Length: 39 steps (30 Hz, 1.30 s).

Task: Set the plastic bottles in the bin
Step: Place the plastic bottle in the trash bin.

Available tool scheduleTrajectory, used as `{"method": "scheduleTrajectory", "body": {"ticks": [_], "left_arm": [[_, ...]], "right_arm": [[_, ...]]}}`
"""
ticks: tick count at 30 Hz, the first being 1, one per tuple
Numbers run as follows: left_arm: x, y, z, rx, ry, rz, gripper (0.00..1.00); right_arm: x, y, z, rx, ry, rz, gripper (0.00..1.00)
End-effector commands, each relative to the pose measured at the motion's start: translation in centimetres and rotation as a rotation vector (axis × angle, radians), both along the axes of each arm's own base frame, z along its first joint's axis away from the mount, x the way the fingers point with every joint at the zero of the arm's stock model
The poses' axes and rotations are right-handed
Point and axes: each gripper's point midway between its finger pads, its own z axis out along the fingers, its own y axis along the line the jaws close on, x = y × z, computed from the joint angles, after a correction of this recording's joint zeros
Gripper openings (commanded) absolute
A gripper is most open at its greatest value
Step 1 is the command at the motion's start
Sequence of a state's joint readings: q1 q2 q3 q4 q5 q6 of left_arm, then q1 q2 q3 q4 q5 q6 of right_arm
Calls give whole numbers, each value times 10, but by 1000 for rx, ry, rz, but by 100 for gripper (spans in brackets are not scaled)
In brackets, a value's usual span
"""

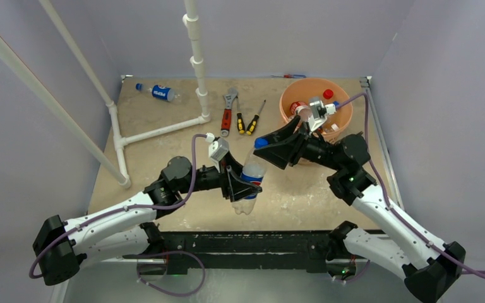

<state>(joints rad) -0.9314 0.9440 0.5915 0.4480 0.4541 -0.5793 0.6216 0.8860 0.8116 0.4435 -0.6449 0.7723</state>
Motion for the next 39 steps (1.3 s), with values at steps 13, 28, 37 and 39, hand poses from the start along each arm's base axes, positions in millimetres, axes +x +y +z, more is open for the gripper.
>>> {"method": "scheduleTrajectory", "body": {"ticks": [13, 28, 37, 39], "left_arm": [[11, 4, 8, -21, -6, 63, 58], [29, 108, 58, -183, 10, 517, 99], [39, 121, 49, -142, 43, 609, 98], [38, 120, 44, -124, 56, 603, 97]], "right_arm": [[-4, 5, 8, 34, -21, 38, 0], [34, -118, 113, -22, -236, -752, 0], [93, -198, 133, 25, -197, -1327, 0], [109, -198, 127, -15, -184, -1388, 0]]}}
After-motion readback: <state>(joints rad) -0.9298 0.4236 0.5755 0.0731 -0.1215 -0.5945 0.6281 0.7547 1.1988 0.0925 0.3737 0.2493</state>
